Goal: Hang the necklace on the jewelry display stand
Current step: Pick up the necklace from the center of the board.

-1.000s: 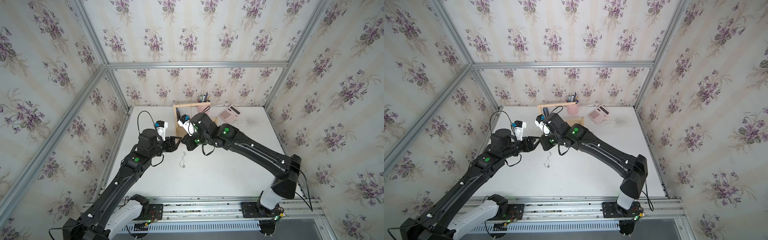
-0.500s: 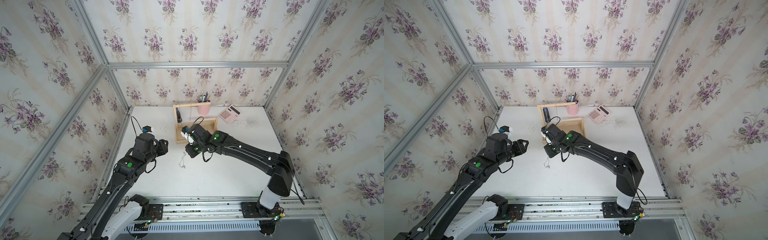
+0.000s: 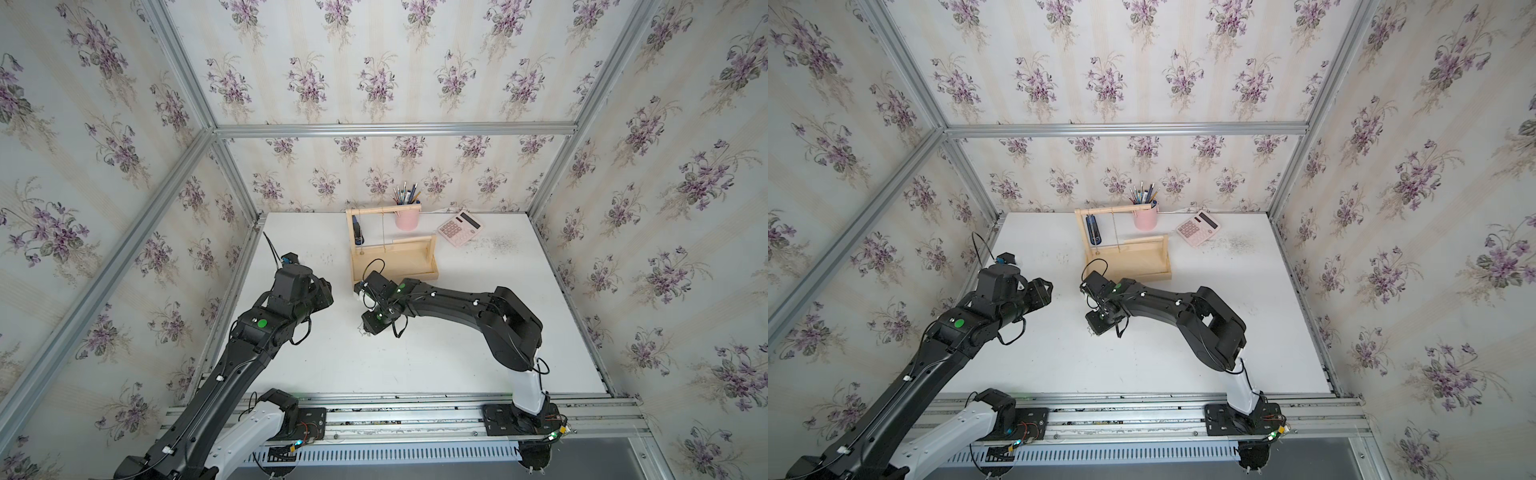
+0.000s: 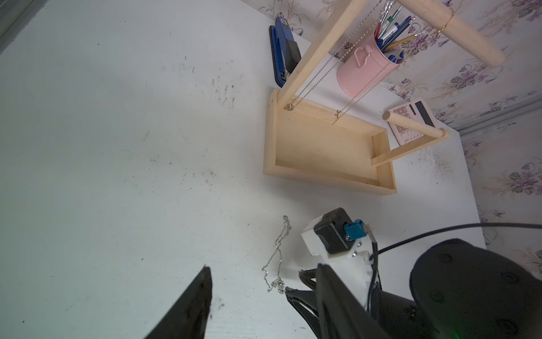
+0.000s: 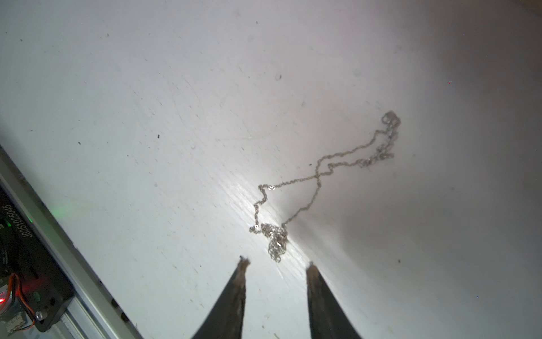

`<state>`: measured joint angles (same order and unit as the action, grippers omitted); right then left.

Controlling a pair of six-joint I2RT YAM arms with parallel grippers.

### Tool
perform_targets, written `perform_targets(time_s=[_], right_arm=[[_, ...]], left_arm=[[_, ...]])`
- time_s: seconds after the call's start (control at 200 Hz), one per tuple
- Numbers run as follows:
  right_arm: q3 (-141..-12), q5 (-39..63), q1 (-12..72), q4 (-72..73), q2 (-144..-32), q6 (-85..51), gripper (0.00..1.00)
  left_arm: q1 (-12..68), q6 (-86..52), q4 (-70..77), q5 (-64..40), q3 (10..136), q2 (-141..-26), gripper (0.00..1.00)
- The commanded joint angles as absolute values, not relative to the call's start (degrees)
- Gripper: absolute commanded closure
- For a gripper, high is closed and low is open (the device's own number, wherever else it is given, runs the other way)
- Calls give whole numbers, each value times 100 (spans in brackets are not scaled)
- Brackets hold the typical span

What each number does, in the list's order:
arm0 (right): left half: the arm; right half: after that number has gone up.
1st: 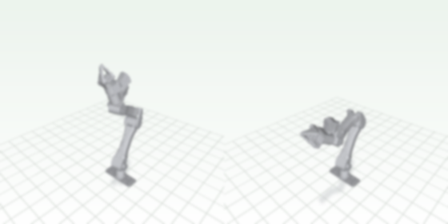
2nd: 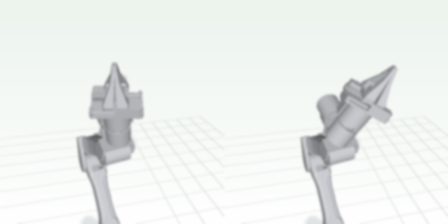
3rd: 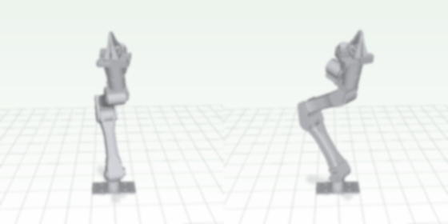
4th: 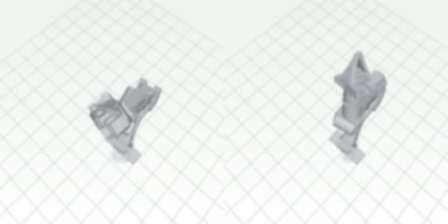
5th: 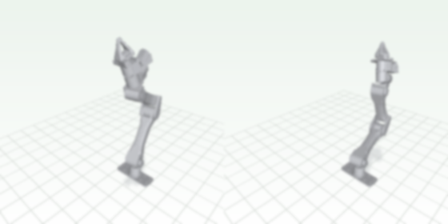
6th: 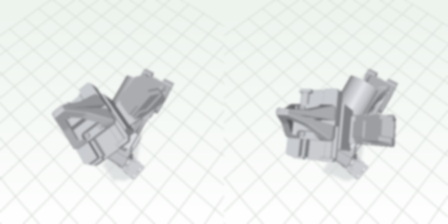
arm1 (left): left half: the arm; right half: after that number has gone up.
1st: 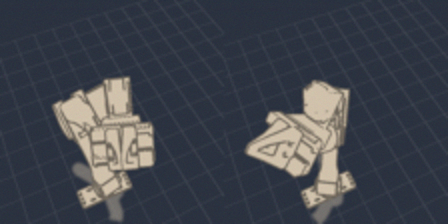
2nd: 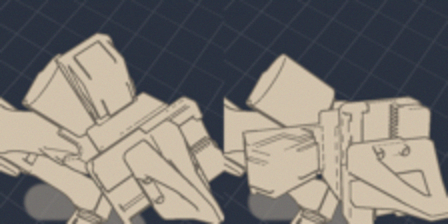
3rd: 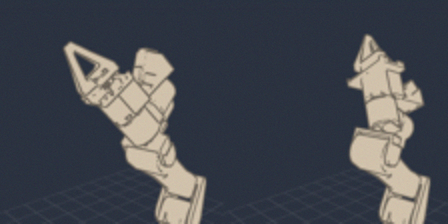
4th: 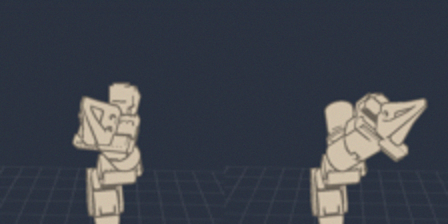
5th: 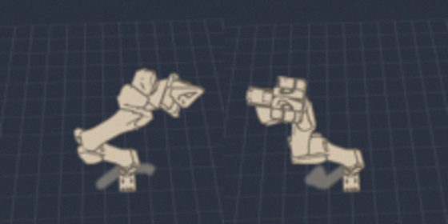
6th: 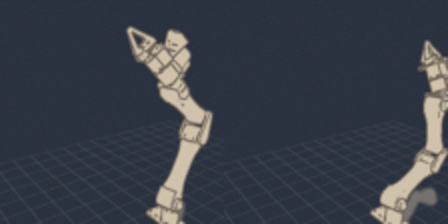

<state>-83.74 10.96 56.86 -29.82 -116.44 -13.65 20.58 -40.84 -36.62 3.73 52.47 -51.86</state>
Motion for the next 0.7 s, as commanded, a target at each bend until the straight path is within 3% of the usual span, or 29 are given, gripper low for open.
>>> perform_targets(time_s=[0.0, 0.435, 0.694], right_arm=[[-8350, 1222, 5704, -2860, -11806, -1318, 64], [-8444, 938, 5768, -2863, -12138, -1238, 65], [-8503, 277, 6002, -3229, -12169, -1252, 67]], left_arm=[[2024, -4074, -3671, 467, 5256, -5220, 41], [1922, -4106, -3622, 428, 5170, -5282, 40], [1863, -4184, -3563, 421, 5049, -5282, 40]])
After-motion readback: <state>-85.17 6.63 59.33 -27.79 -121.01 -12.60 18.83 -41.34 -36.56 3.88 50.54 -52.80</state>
